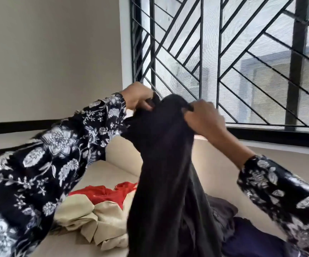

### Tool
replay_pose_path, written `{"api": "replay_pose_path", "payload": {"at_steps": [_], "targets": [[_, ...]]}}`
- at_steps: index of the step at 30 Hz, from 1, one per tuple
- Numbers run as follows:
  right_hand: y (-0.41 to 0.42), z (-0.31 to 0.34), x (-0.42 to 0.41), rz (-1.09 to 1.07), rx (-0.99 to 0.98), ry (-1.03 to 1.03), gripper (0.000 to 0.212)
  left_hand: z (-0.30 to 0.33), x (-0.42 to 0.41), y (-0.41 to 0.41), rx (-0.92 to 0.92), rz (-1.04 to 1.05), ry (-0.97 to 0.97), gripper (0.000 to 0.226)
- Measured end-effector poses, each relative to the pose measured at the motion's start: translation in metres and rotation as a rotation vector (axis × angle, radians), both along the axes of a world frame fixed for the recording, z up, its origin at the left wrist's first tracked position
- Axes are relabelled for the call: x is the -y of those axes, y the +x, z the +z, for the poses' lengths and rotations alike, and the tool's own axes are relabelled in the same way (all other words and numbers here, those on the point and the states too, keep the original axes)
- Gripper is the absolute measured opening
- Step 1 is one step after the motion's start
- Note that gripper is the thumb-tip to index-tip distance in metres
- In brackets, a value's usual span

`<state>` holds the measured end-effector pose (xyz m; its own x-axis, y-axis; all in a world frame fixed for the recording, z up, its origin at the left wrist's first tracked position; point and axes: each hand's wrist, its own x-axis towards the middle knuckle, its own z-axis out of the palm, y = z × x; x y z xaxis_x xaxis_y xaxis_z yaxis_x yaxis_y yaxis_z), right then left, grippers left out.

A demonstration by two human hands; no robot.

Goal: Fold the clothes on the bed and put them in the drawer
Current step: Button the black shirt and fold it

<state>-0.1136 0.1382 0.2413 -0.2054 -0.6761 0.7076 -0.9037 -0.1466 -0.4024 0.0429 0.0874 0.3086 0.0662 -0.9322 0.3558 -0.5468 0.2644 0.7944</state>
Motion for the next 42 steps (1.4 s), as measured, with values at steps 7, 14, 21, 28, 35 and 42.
{"api": "replay_pose_path", "payload": {"at_steps": [7, 14, 21, 28, 35, 42], "targets": [[-0.090, 0.035, -0.009, -0.252, 0.168, -0.039, 0.036, 0.019, 0.024, 0.111, 0.329, 0.511, -0.181, 0.025], [-0.105, 0.071, -0.011, -0.257, 0.217, -0.068, 0.031, 0.033, 0.015, 0.143, 0.055, 0.267, -0.256, 0.007], [-0.110, 0.075, -0.025, 0.358, 0.740, -0.058, 0.026, 0.038, 0.015, 0.166, -0.213, 0.285, -0.241, 0.007], [-0.106, 0.091, -0.024, 0.261, 0.811, -0.336, 0.021, 0.026, -0.024, 0.155, -0.514, 0.434, -0.485, 0.031], [-0.102, 0.094, -0.056, 0.111, 0.718, -0.476, 0.031, 0.009, -0.074, 0.184, 0.129, 0.298, -0.712, 0.052], [-0.100, 0.104, -0.072, -0.117, 0.442, -0.563, 0.017, 0.021, -0.119, 0.206, 0.438, 0.292, -0.800, 0.046]]}}
